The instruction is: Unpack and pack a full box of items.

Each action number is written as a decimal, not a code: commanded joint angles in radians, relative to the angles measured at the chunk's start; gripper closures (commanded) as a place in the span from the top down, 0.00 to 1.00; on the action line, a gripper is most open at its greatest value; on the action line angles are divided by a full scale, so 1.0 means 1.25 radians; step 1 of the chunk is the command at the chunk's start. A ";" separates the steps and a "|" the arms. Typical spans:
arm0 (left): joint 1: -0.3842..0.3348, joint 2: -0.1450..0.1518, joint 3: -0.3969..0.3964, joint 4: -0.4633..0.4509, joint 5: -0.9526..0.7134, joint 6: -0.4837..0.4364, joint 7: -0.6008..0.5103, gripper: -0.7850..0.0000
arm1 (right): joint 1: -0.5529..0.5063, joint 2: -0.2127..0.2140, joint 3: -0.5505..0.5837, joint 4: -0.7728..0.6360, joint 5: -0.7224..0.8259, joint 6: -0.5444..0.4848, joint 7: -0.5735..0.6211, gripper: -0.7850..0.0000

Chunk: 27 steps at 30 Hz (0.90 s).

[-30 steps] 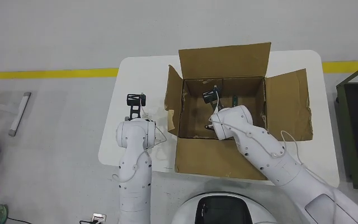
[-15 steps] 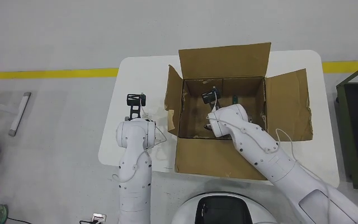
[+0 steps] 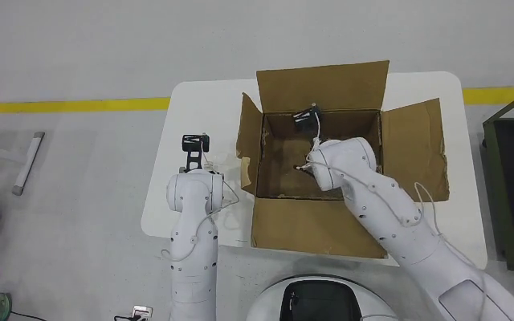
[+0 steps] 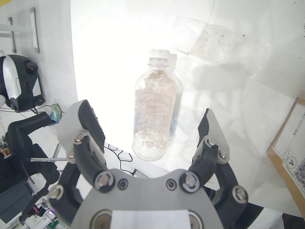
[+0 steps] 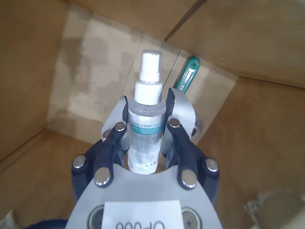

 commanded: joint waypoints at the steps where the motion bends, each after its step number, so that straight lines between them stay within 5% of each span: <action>1: 0.000 0.000 0.000 0.000 0.000 0.000 0.000 1.00 | -0.034 0.007 0.022 -0.106 -0.063 -0.016 0.027 0.00; 13: 0.000 0.000 0.000 0.000 0.000 0.000 0.000 1.00 | -0.248 0.040 0.283 -0.554 -0.100 -0.141 0.051 0.00; 27: 0.000 0.000 0.000 0.000 0.000 0.000 0.000 1.00 | -0.272 0.042 0.308 -0.575 -0.095 -0.153 0.045 0.00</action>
